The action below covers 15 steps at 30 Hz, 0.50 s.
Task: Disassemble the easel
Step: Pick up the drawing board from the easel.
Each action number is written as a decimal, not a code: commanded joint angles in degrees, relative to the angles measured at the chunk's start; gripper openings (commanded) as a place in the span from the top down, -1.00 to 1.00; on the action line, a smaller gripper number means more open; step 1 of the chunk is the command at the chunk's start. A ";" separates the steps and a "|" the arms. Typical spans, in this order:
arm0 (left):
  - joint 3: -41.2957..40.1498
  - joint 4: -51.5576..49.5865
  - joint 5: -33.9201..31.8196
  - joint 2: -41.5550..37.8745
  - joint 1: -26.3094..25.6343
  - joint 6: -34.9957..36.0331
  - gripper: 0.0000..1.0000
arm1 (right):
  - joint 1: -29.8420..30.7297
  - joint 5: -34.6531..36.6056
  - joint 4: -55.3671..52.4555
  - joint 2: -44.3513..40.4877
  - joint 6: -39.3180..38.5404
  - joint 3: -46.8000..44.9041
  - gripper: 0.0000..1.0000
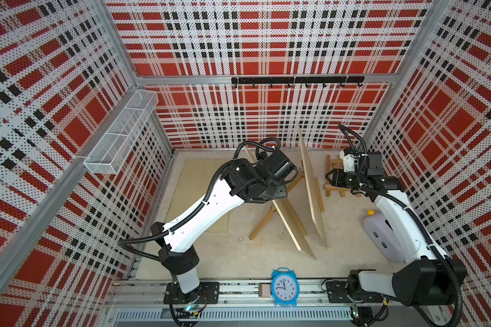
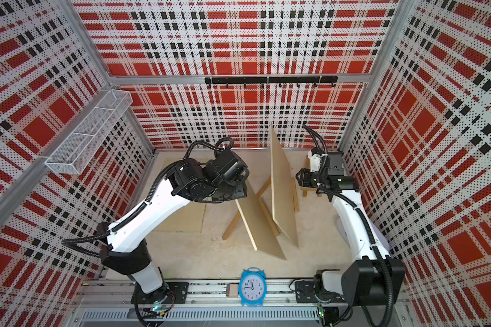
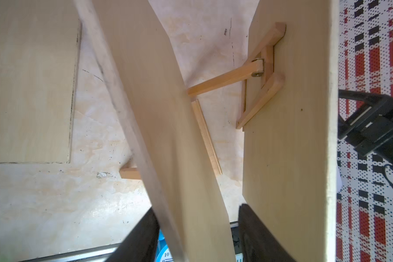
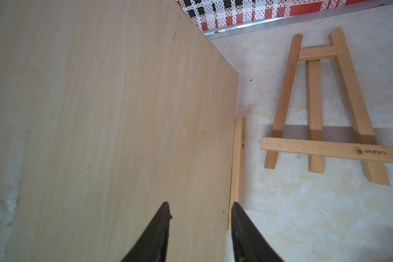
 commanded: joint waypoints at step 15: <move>0.98 -1.31 1.17 3.72 4.65 2.23 0.17 | 0.15 -4.93 5.14 1.00 1.67 1.65 0.07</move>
